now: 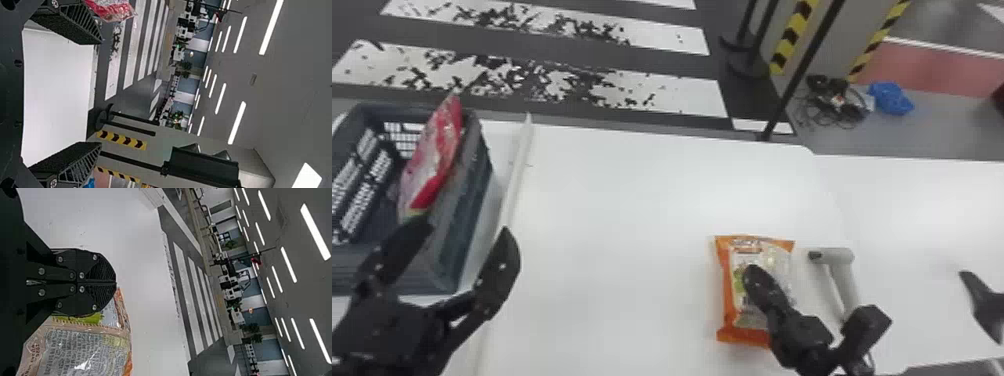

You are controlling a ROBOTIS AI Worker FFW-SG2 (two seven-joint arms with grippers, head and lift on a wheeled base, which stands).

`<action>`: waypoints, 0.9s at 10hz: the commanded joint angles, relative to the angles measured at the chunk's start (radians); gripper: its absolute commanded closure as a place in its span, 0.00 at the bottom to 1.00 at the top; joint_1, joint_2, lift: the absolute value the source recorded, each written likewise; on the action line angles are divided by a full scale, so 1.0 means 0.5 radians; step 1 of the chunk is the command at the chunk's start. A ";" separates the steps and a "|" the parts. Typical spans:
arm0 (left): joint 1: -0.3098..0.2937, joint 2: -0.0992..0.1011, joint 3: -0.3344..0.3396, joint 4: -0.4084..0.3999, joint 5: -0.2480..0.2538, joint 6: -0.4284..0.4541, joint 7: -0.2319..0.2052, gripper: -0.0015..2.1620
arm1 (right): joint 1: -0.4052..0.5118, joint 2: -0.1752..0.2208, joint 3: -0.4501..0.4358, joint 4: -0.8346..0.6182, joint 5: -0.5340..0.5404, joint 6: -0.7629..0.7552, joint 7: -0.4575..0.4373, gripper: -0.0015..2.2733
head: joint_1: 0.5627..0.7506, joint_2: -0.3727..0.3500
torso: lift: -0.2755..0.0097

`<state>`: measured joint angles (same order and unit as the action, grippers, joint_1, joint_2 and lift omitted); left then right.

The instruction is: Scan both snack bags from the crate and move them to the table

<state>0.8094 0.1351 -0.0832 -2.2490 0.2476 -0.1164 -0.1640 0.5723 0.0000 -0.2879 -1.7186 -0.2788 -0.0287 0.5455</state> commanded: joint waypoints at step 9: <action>-0.069 0.009 0.004 0.050 0.002 0.029 0.003 0.04 | -0.006 -0.089 0.066 0.308 0.125 -0.337 0.084 0.99 | 0.70 0.24 | 0.66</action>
<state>0.7764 0.1398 -0.0818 -2.2251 0.2483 -0.1027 -0.1631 0.5636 -0.0410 -0.2538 -1.5583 -0.2151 -0.1874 0.5887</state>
